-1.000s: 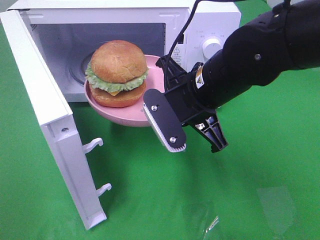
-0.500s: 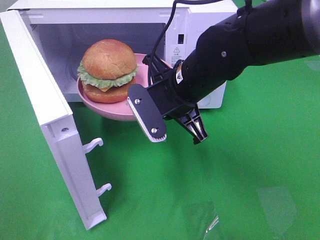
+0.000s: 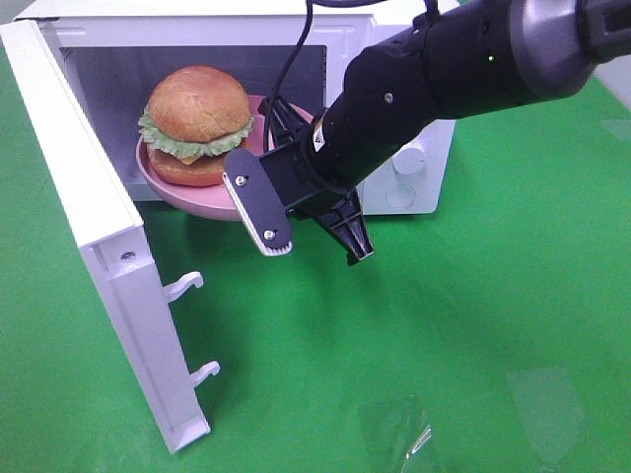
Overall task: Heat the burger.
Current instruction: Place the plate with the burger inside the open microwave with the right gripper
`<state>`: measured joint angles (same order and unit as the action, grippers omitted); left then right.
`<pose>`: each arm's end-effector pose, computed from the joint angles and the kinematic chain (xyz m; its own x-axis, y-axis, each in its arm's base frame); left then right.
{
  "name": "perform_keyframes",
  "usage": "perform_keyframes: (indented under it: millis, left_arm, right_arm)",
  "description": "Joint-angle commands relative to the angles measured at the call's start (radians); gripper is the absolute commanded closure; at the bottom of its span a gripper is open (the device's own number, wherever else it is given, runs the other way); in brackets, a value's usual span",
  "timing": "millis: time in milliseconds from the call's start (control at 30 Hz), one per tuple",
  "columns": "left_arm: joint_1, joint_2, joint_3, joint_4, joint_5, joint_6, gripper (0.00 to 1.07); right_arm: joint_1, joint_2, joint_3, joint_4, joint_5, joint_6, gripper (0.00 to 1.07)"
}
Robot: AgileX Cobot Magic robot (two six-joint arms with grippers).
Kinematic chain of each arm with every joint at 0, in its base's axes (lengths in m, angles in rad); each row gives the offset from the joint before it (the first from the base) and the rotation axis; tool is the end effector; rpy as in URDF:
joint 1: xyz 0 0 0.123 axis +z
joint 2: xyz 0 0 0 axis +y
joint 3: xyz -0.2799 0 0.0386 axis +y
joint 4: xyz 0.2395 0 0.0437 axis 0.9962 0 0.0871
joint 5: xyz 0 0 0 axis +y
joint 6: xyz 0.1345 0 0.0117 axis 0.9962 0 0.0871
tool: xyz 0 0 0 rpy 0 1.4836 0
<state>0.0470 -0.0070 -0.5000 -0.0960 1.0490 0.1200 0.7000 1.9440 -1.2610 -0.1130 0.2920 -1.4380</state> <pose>0.0294 -0.0098 0.2552 -0.4339 0.0514 -0.8995 0.0592 0.9978 0.0285 0.3368 0.2779 0.1477 0.6134 -0.7897 0.0096 -0.6077 -0.4798 -0.6329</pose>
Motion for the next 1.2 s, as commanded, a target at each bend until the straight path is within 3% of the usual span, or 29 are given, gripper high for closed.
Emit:
perform_keyframes:
  millis: [33,433,500,833,1200]
  left_arm:
    - [0.003,-0.016,0.004,-0.009,-0.013,-0.003,0.09]
    - [0.003,-0.016,0.004,-0.009,-0.013,-0.003,0.09]
    - [0.003,-0.016,0.004,-0.009,-0.013,-0.003,0.09]
    - [0.003,-0.016,0.004,-0.009,-0.013,-0.003,0.09]
    - [0.003,-0.016,0.004,-0.009,-0.013,-0.003,0.09]
  right_arm:
    - [0.000,0.019,-0.063,-0.002,-0.032,0.034,1.07]
    - [0.000,0.092,-0.179,-0.015,0.034,0.088,1.07]
    - [0.000,0.130,-0.253,-0.062,0.089,0.177,1.07]
    - [0.000,0.225,-0.429,-0.116,0.164,0.313,1.07]
    - [0.000,0.308,-0.551,-0.200,0.207,0.410,1.07]
